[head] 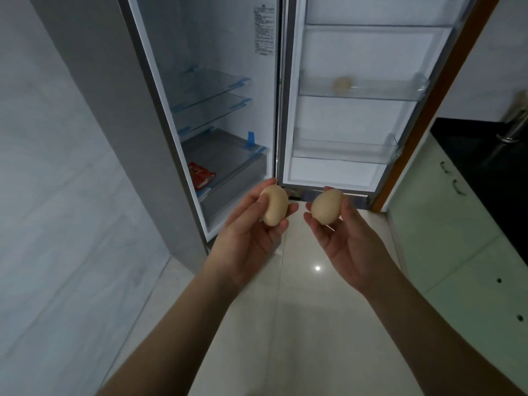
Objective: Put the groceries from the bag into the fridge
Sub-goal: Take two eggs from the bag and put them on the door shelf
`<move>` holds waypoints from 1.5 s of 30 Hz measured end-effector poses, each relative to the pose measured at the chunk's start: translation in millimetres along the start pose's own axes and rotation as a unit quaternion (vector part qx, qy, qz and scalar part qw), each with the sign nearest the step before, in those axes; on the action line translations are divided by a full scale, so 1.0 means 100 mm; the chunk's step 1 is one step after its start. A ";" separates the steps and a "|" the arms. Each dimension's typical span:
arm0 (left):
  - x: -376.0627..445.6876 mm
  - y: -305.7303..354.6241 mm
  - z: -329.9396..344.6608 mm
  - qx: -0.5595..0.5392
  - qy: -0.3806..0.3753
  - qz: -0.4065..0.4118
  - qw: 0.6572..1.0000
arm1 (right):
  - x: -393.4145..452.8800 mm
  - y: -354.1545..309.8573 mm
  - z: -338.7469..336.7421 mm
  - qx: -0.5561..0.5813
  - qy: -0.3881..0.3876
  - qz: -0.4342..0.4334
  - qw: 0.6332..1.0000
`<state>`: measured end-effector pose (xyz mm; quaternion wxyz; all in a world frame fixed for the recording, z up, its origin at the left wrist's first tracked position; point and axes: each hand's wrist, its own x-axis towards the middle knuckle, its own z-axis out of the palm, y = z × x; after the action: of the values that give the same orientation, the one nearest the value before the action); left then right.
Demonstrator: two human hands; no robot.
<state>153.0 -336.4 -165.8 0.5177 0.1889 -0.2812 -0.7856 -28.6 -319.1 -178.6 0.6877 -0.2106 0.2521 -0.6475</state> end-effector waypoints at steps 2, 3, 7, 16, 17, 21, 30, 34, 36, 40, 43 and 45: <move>0.19 0.13 -0.07 0.002 -0.012 -0.004 1.000 | 0.20 0.01 0.05 -0.001 0.001 -0.007 1.000; 0.28 0.19 -0.10 0.007 -0.018 -0.006 1.000 | 0.29 0.01 0.07 0.000 0.002 -0.010 1.000; 0.63 0.30 -0.16 0.029 -0.027 -0.008 0.999 | 0.59 -0.07 0.09 0.004 0.013 -0.027 1.000; 1.71 0.22 0.12 0.103 -0.059 -0.011 0.993 | 1.30 -0.69 -0.15 -0.013 0.052 -0.093 0.994; 1.85 0.19 0.18 0.107 -0.064 -0.007 0.992 | 1.38 -0.79 -0.20 -0.020 0.048 -0.096 0.994; 2.36 0.07 0.47 0.133 -0.075 0.008 0.988 | 1.67 -1.20 -0.34 -0.066 0.022 -0.100 0.993; 3.39 -0.08 0.93 0.230 -0.051 0.041 0.971 | 2.40 -2.11 -0.60 -0.060 0.016 -0.118 0.991; 3.76 -0.06 0.95 0.238 -0.045 0.049 0.969 | 2.74 -2.27 -0.69 -0.043 0.022 -0.112 0.993; 3.94 -0.02 0.93 0.240 -0.053 0.046 0.968 | 2.92 -2.33 -0.71 -0.036 0.019 -0.103 0.994; 4.33 0.06 0.82 0.268 -0.084 0.052 0.958 | 3.31 -2.43 -0.75 -0.053 0.018 -0.106 0.993; 4.61 0.13 0.73 0.289 -0.105 0.044 0.951 | 3.59 -2.49 -0.77 -0.088 0.015 -0.124 0.988; 4.80 0.20 0.67 0.288 -0.119 0.035 0.950 | 3.76 -2.55 -0.75 -0.113 0.017 -0.144 0.983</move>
<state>-60.9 -766.9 -104.4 0.4309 0.2249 -0.5614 -0.6697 -262.3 -709.7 -108.5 0.5550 -0.3103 0.3022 -0.7102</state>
